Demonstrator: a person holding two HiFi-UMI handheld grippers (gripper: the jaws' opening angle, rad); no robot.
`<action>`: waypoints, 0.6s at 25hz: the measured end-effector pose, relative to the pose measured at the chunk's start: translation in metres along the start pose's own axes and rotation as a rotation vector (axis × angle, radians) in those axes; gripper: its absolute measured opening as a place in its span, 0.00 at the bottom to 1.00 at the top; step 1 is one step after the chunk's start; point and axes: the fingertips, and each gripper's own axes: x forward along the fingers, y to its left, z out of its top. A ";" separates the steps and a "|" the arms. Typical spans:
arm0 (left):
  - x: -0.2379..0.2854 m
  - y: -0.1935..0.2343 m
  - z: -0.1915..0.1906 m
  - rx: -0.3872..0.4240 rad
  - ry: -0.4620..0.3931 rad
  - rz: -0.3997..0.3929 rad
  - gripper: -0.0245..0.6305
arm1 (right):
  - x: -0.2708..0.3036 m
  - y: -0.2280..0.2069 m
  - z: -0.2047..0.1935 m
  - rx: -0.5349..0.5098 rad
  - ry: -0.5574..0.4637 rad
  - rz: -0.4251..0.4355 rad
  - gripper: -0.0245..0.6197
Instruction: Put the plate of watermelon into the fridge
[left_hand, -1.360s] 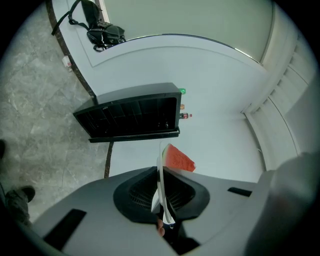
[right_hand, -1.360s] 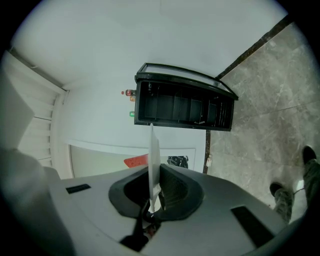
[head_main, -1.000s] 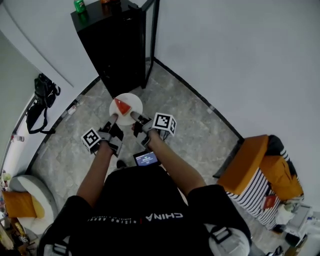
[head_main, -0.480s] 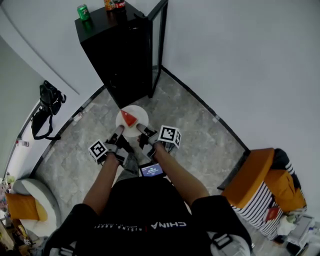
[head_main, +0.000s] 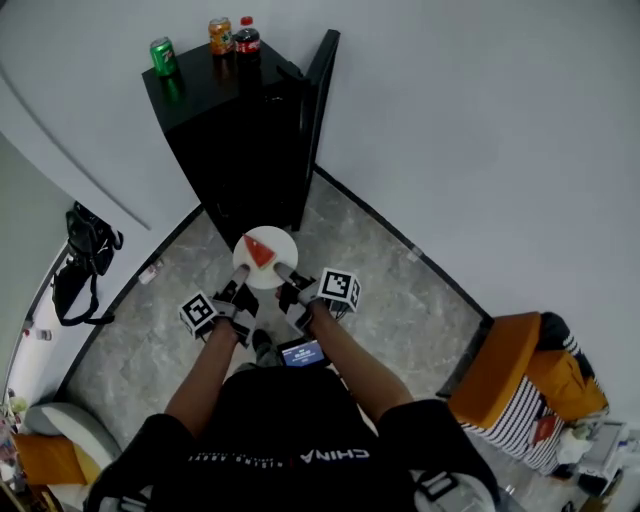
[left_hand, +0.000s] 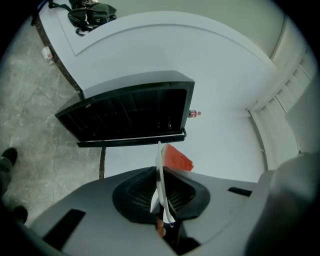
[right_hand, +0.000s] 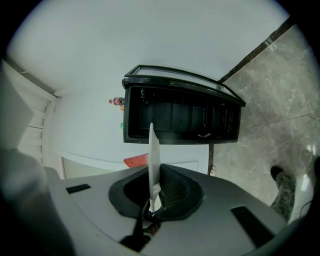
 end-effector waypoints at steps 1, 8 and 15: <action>0.004 -0.001 0.009 0.002 0.011 -0.003 0.09 | 0.008 0.003 0.003 0.001 -0.010 0.000 0.08; 0.030 0.005 0.039 -0.005 0.055 -0.010 0.09 | 0.039 0.003 0.022 0.015 -0.047 -0.024 0.08; 0.069 0.023 0.051 0.005 0.019 0.035 0.09 | 0.059 -0.010 0.063 0.032 -0.001 -0.025 0.08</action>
